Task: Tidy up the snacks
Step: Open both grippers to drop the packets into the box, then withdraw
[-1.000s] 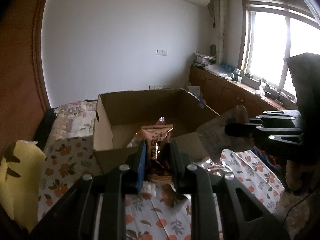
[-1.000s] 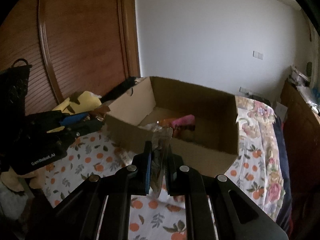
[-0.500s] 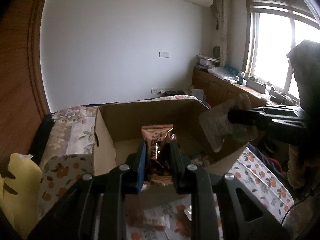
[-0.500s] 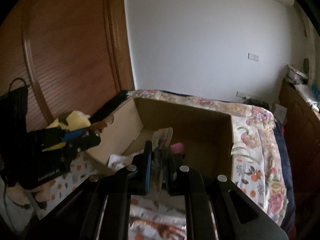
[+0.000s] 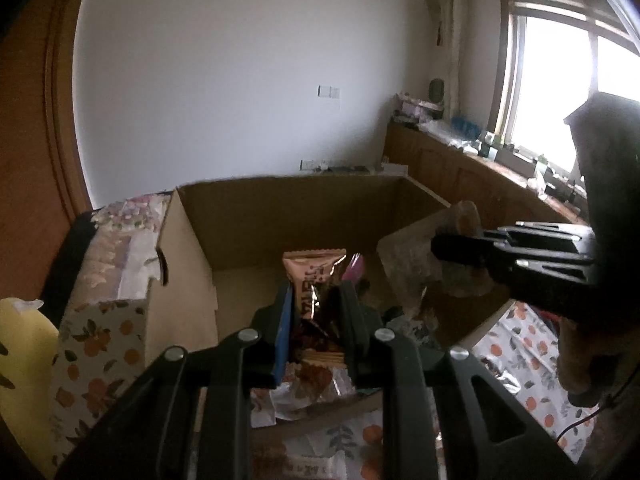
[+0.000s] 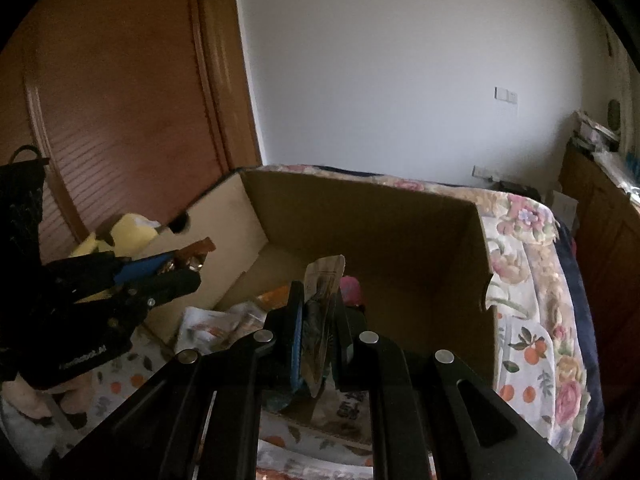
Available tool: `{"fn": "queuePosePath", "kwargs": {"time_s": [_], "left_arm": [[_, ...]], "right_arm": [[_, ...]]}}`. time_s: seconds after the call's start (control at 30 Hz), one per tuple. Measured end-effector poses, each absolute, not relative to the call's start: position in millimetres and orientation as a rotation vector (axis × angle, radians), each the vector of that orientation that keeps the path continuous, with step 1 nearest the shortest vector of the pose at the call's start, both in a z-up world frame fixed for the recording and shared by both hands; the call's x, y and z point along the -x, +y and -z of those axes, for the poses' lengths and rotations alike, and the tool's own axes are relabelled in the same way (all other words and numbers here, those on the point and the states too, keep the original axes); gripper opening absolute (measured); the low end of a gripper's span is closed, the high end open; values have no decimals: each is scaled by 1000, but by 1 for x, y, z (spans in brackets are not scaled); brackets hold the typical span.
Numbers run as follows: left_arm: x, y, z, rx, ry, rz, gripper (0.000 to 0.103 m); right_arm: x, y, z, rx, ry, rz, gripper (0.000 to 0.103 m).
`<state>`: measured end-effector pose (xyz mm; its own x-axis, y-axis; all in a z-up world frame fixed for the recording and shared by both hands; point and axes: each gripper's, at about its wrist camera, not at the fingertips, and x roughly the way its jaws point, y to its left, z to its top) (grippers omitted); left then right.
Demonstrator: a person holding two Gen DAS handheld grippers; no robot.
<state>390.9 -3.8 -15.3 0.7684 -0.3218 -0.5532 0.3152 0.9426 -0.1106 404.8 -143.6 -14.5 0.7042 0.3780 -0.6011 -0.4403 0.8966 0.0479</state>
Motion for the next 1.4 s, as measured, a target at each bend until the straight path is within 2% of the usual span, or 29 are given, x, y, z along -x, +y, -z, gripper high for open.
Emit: {"fn": "queuePosePath", "kwargs": {"time_s": [0.3,0.33,0.37,0.4,0.43,0.53,0.67,0.73,0.83,0.93,1.1,1.4], "left_arm": [[-388,-8,27,32,639,356,24],[-388,-6,27,39,643,359,25],[-386,-7,26,42,645,357,32],[-383,-7,26,43,644,356,39],[-380,-7,26,43,638,357,41],[-371,-8,24,27,630,346,43],[-356,-5,22,10,616,325,52],[-347,0,20,14,604,314,54],[-332,8,19,23,585,310,62],[-314,10,18,14,566,293,69],[-288,17,31,51,591,292,69],[-264,21,61,74,654,289,69]], "right_arm": [[-415,-154,38,71,703,-437,10],[-415,-155,39,67,706,-433,15],[-414,-157,39,65,703,-427,27],[-411,-159,38,62,694,-429,32],[-408,-160,36,57,683,-439,41],[-397,-163,31,57,660,-435,48],[-372,-169,23,47,624,-434,66],[-359,-173,22,42,616,-426,69],[-343,-178,24,33,640,-430,79],[-323,-183,28,26,651,-411,83],[-294,-190,38,13,664,-374,84],[-278,-177,78,-31,797,-344,85]]}}
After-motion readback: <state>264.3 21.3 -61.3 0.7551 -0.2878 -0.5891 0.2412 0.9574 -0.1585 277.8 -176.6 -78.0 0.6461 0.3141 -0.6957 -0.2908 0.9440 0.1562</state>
